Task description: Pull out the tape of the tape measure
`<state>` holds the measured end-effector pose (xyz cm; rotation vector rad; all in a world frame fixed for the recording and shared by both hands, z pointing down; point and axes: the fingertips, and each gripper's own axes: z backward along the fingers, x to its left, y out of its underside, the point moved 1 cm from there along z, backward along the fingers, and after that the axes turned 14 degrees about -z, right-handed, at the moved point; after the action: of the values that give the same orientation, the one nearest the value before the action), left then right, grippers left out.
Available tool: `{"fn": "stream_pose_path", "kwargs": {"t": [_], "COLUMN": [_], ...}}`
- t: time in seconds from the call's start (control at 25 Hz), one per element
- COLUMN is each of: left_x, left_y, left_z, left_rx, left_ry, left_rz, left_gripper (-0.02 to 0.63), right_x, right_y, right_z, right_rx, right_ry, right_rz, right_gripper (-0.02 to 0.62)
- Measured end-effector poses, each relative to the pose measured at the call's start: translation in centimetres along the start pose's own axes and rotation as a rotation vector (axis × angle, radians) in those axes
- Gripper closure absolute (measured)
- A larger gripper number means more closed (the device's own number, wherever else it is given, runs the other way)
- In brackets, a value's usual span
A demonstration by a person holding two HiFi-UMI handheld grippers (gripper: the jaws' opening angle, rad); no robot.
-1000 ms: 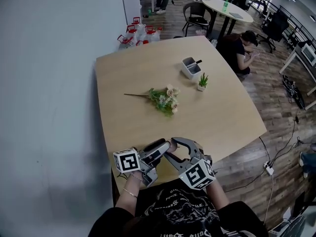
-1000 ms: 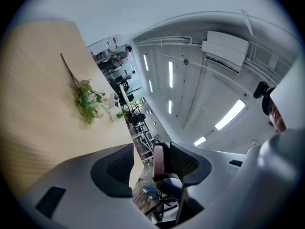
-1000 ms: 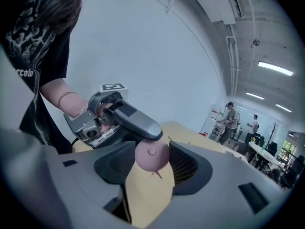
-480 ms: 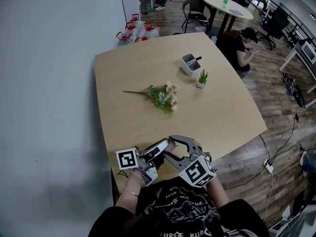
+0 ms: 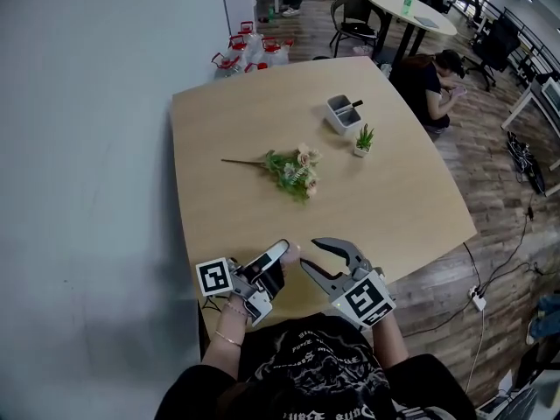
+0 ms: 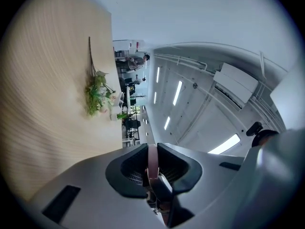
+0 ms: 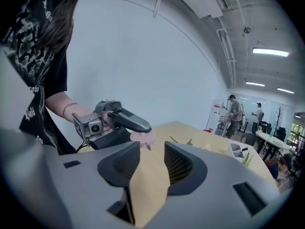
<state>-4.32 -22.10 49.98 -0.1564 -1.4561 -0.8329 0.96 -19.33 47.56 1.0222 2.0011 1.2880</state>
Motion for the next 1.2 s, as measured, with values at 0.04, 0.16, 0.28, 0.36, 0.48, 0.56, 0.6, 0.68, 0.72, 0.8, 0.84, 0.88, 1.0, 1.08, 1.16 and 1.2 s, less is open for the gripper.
{"fn": "stream_pose_path", "kwargs": {"t": [0.04, 0.16, 0.28, 0.36, 0.48, 0.56, 0.6, 0.68, 0.72, 0.8, 0.84, 0.88, 1.0, 1.08, 1.16, 1.2], "left_x": [0.0, 0.1, 0.3, 0.6, 0.8, 1.0, 1.1, 1.3, 1.4, 1.5, 1.6, 1.7, 2.3, 2.6, 3.0, 3.1], "left_y": [0.0, -0.1, -0.1, -0.1, -0.1, -0.1, -0.1, -0.2, -0.3, -0.4, -0.3, -0.3, -0.5, -0.7, -0.9, -1.0], "left_z": [0.0, 0.1, -0.1, -0.1, 0.0, 0.1, 0.1, 0.2, 0.2, 0.1, 0.0, 0.1, 0.6, 1.0, 1.4, 1.5], "left_rx": [-0.001, 0.002, 0.003, -0.001, -0.003, -0.008, -0.012, -0.025, -0.029, -0.029, -0.029, -0.034, -0.063, -0.076, -0.089, -0.092], "left_ry": [0.006, 0.016, 0.017, 0.011, 0.001, -0.008, -0.013, -0.025, -0.031, -0.041, -0.047, -0.055, -0.080, -0.096, -0.109, -0.112], "left_rz": [0.013, 0.052, 0.083, 0.102, 0.118, 0.120, 0.119, 0.114, 0.110, 0.100, 0.098, 0.100, 0.110, 0.110, 0.113, 0.114], "left_gripper": [0.537, 0.537, 0.537, 0.537, 0.537, 0.537, 0.537, 0.537, 0.537, 0.537, 0.537, 0.537, 0.537, 0.537, 0.537, 0.537], "right_x": [-0.2, -0.1, 0.5, 0.6, 0.4, 0.4, 0.3, 0.0, -0.2, -0.7, -0.9, -1.1, -2.4, -3.3, -4.1, -4.4], "right_y": [0.2, 0.5, 0.3, 0.4, 0.5, 0.6, 0.6, 0.7, 0.8, 1.0, 1.1, 1.3, 1.6, 1.8, 2.2, 2.3], "right_z": [-0.1, -0.5, -0.9, -0.9, -0.9, -0.9, -0.9, -0.9, -0.9, -0.8, -0.8, -0.7, -0.1, 0.6, 1.1, 1.3], "right_rx": [0.001, 0.006, 0.000, 0.001, -0.002, -0.001, -0.002, -0.009, -0.012, -0.012, -0.009, -0.005, -0.007, -0.009, -0.005, -0.004], "right_ry": [-0.005, -0.049, -0.099, -0.110, -0.116, -0.120, -0.116, -0.099, -0.092, -0.081, -0.074, -0.061, -0.014, 0.010, 0.035, 0.045], "right_rz": [-0.010, -0.023, -0.019, -0.012, -0.019, -0.029, -0.032, -0.045, -0.054, -0.071, -0.077, -0.082, -0.117, -0.142, -0.159, -0.169], "right_gripper": [0.439, 0.440, 0.442, 0.483, 0.565, 0.577, 0.577, 0.578, 0.578, 0.578, 0.578, 0.578, 0.578, 0.578, 0.578, 0.578]}}
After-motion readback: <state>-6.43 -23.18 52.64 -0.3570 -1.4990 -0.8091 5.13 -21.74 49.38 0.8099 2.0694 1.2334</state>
